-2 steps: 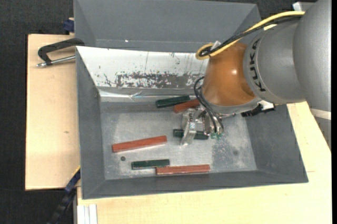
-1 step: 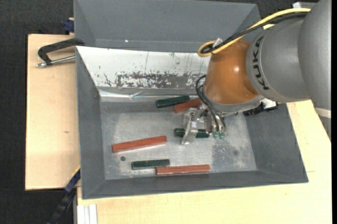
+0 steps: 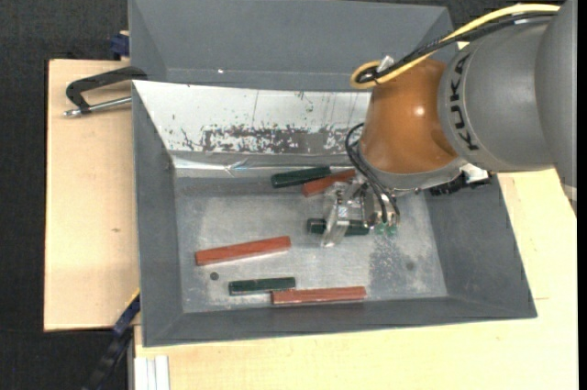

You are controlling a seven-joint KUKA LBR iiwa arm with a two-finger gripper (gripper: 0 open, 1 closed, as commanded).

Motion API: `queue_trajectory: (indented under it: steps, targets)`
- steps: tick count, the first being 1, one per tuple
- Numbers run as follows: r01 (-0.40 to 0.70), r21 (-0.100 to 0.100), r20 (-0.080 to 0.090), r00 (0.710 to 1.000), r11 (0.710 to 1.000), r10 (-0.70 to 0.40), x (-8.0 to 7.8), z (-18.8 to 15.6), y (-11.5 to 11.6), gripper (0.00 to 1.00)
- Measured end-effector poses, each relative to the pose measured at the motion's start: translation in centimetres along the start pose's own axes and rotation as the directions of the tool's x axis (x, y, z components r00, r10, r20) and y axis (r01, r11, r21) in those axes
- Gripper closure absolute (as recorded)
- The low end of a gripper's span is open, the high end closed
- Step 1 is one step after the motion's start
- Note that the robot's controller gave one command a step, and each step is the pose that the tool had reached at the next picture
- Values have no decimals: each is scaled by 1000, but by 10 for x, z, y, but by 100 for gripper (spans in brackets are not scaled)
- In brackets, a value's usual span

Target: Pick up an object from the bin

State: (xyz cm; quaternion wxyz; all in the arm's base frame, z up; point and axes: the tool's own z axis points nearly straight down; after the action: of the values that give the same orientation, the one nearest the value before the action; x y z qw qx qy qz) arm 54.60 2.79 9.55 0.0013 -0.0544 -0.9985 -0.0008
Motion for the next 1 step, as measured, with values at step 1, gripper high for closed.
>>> queue_trajectory:
  steps: [1]
  targets:
    - [0, -1, 6, 1000, 1000, 0, -1, -22, 0, 100]
